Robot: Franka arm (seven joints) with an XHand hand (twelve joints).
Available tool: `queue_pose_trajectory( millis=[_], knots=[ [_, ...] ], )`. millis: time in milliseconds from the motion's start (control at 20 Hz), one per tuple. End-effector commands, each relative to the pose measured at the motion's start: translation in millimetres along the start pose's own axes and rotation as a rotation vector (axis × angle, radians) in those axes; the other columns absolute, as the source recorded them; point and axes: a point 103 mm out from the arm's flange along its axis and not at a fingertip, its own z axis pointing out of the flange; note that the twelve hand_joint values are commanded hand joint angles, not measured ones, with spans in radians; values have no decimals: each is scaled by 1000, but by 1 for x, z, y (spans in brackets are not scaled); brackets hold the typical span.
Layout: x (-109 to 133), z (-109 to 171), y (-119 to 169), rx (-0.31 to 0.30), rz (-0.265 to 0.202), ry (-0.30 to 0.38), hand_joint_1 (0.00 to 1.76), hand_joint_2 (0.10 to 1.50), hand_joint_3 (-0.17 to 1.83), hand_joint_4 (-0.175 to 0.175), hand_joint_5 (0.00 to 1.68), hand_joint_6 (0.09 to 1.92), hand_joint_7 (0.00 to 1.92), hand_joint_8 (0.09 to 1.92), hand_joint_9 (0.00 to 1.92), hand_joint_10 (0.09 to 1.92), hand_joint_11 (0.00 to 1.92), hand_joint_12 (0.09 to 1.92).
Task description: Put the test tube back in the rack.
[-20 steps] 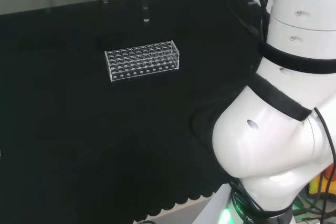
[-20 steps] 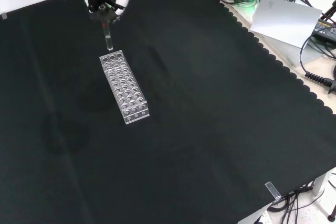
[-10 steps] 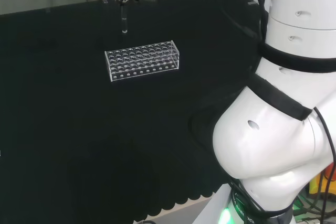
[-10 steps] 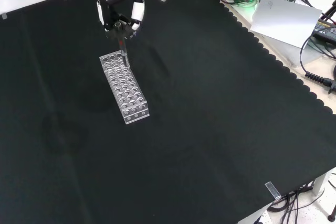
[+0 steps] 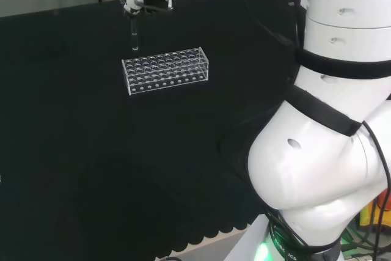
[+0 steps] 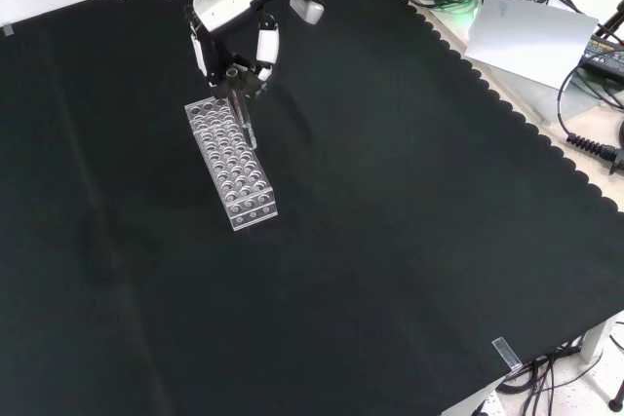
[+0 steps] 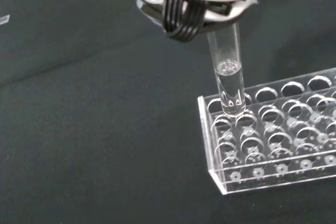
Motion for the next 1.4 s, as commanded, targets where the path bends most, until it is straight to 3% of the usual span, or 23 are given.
queue_pose_trajectory(
  millis=[50,700,1400],
  knots=[
    [9,18,4,32,-14,0,1329,699,547,-175,1366,162,1380,699,1592,595,1232,913],
    [8,47,18,70,-7,-21,1329,698,547,-175,1367,160,1380,699,1592,596,1231,913],
    [-9,52,35,53,59,11,1329,698,547,-175,1368,158,1380,699,1591,596,1231,913]
  ],
)
